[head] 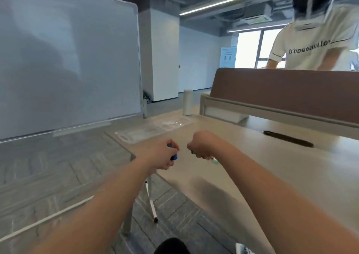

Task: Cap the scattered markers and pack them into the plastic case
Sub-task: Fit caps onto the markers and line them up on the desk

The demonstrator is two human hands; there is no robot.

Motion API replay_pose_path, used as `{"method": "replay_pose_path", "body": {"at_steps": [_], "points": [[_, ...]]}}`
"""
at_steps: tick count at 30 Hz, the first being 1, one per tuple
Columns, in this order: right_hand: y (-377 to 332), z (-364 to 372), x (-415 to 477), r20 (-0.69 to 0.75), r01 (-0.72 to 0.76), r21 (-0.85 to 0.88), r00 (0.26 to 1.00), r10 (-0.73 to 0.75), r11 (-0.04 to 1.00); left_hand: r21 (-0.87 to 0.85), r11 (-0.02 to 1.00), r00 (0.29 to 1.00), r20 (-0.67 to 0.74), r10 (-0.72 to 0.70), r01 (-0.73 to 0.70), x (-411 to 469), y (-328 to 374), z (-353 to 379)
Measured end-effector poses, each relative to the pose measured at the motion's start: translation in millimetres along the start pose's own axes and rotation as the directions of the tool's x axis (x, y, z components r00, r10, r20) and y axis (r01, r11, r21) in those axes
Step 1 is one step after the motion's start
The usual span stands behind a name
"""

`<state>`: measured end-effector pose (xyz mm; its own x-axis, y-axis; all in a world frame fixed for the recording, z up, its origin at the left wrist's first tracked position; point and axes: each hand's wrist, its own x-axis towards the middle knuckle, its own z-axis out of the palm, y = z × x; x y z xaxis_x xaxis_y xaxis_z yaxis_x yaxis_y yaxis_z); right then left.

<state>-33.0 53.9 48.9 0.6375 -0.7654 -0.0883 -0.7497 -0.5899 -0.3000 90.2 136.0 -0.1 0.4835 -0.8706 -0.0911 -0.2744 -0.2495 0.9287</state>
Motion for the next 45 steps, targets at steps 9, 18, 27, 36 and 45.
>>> {"method": "replay_pose_path", "body": {"at_steps": [9, 18, 27, 36, 45], "points": [[97, 16, 9, 0.034, -0.136, -0.282, 0.988, 0.152, 0.950, 0.532, 0.837, 0.991, 0.107, 0.082, -0.127, 36, 11, 112], [123, 25, 24, -0.004, -0.179, -0.223, 0.983, 0.183, 0.958, 0.774, 0.613, 0.986, 0.091, 0.140, -0.159, 65, 14, 134], [118, 37, 53, 0.052, -0.168, -0.320, 0.980, 0.194, 0.933, 0.754, 0.648, 0.987, 0.158, -0.023, -0.106, 68, 21, 136], [106, 19, 36, 0.208, -0.040, -0.568, 0.959, 0.191, 0.822, 0.771, 0.624, 0.977, 0.204, -0.053, -0.127, 62, 28, 133], [102, 6, 17, 0.314, 0.204, -0.719, 0.948, 0.049, 0.664, 0.784, 0.597, 0.968, 0.245, -0.046, -0.170, 55, 28, 132]]}}
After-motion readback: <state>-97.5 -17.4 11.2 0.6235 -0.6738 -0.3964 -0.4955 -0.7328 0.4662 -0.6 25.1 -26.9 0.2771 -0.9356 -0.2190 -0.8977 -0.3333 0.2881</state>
